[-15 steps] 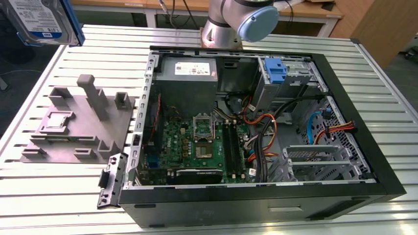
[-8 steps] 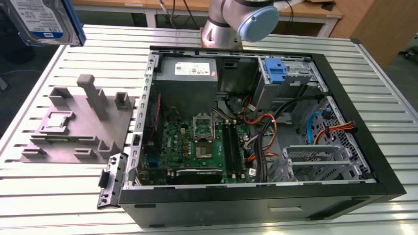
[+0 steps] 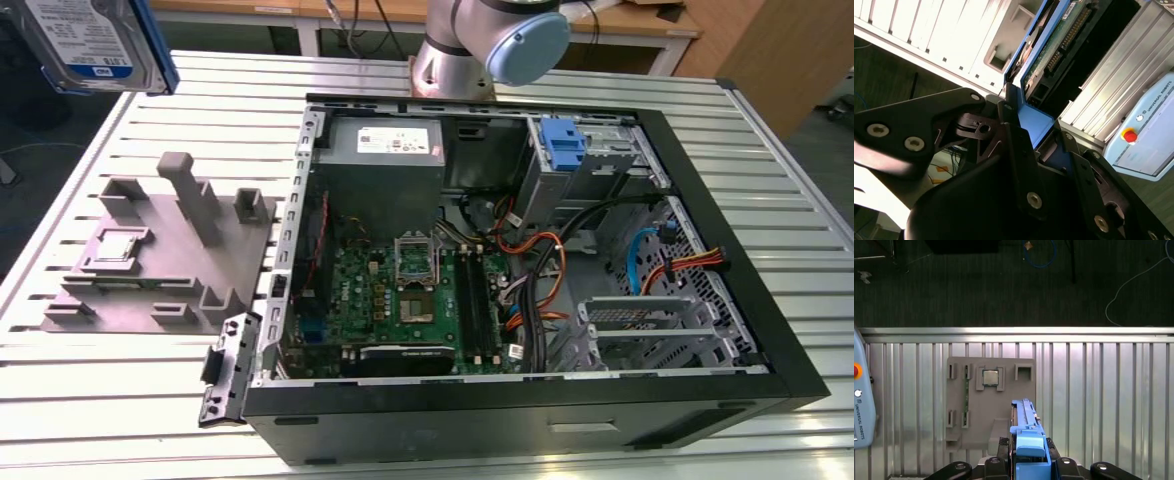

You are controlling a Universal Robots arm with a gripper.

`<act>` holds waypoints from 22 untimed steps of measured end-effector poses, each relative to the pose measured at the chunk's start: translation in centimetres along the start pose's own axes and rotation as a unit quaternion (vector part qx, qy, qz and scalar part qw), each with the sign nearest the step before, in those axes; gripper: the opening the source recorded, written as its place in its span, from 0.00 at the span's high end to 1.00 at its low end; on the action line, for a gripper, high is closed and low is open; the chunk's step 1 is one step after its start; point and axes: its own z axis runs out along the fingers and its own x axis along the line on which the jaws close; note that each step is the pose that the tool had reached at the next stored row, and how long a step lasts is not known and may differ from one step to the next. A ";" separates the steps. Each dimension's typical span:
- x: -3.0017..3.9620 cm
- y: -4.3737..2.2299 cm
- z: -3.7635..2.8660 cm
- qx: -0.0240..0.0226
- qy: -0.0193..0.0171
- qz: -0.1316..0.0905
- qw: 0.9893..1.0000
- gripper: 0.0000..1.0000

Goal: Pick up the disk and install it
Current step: 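Pick up the disk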

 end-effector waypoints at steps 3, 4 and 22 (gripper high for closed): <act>-0.01 -0.11 0.00 0.000 0.000 0.000 1.000 0.63; -0.01 -0.15 0.00 0.000 0.000 0.000 1.000 0.63; -0.01 -0.72 0.02 0.000 0.000 0.000 1.000 0.63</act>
